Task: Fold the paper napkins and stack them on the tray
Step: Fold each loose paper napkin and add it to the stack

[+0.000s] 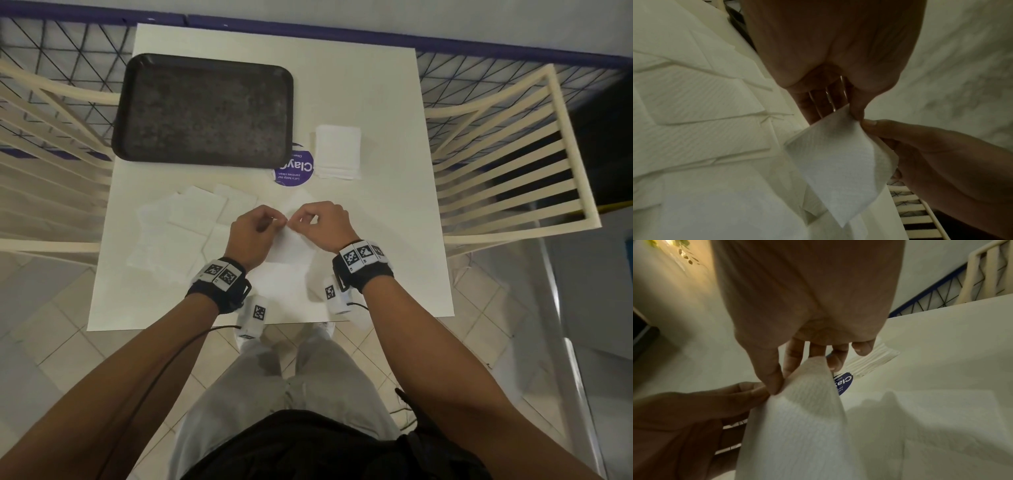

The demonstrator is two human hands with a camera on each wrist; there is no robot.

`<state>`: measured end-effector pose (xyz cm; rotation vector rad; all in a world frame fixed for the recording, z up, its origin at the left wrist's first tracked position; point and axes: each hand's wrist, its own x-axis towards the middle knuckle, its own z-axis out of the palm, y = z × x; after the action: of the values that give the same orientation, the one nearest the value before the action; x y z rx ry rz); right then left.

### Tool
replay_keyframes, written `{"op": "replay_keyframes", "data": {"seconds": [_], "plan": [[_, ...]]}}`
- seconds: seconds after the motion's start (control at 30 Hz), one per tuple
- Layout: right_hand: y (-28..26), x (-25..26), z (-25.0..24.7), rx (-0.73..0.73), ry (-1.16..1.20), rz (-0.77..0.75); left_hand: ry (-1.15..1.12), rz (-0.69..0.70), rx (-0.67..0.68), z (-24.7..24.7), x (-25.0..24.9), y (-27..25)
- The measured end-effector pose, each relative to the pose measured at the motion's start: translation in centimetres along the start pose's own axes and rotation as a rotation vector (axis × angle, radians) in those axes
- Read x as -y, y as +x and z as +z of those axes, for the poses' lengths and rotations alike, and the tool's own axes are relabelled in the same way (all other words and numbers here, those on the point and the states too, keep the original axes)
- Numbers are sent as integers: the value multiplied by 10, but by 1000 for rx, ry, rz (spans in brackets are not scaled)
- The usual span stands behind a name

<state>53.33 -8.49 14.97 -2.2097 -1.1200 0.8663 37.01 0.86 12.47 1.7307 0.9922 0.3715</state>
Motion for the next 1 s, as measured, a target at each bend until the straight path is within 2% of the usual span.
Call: {"op": "replay_keyframes", "data": {"seconds": [0.13, 0.23, 0.63, 0.83, 1.0], "plan": [[-1, -10, -3, -41, 89, 44, 31, 11, -76, -1, -1, 0], [-5, -13, -14, 2, 187, 51, -11, -13, -133, -1, -1, 0], [-4, -18, -4, -56, 356, 88, -5, 10, -146, 5, 0, -2], [-8, -14, 2, 37, 352, 207, 6, -7, -188, 7, -1, 5], [-3, -20, -6, 7, 324, 183, -46, -56, -182, 10, -11, 9]]}}
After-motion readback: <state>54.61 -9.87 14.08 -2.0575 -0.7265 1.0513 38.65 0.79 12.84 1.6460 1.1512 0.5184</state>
